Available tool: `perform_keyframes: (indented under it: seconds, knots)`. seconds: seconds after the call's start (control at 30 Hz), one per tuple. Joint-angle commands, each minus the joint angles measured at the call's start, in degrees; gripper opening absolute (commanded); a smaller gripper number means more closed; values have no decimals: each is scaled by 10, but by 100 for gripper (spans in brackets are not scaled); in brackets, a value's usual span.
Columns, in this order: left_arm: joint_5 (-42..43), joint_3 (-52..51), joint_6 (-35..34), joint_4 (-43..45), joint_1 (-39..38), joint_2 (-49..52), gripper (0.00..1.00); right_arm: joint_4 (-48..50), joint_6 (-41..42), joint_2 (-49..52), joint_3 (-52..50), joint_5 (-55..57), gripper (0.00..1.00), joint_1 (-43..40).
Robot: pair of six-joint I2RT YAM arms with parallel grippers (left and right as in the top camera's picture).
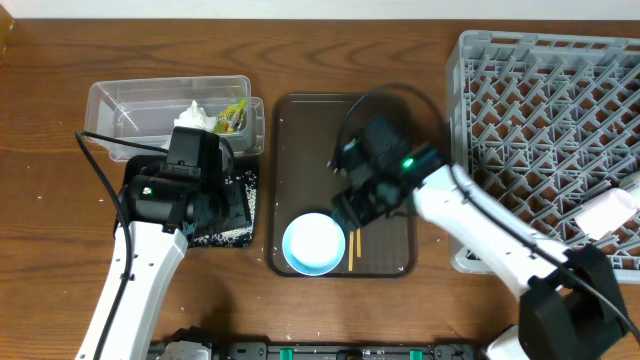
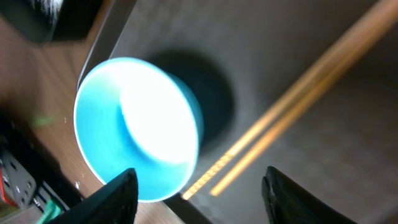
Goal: Sort waste into correct bins and load items into the dishwasher rack
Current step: 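Reach the right gripper to the light-blue bowl and grasp its rim, then carry the light-blue bowl into the rack and release it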
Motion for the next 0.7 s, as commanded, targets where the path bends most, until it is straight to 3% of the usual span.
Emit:
perform_keyframes:
  seconds: [0.0, 0.4, 0.5, 0.67]
  knots:
    - [-10, -6, -3, -2, 2, 0, 56, 29, 45, 2, -34, 6, 53, 31]
    - [-10, -6, -3, -2, 2, 0, 56, 145, 140, 2, -133, 45, 20, 71]
    - [-10, -6, -3, -2, 2, 0, 56, 147, 159, 2, -137, 63, 1, 71]
    - [-9, -6, -3, -2, 2, 0, 56, 154, 172, -2, -119, 80, 1, 61]
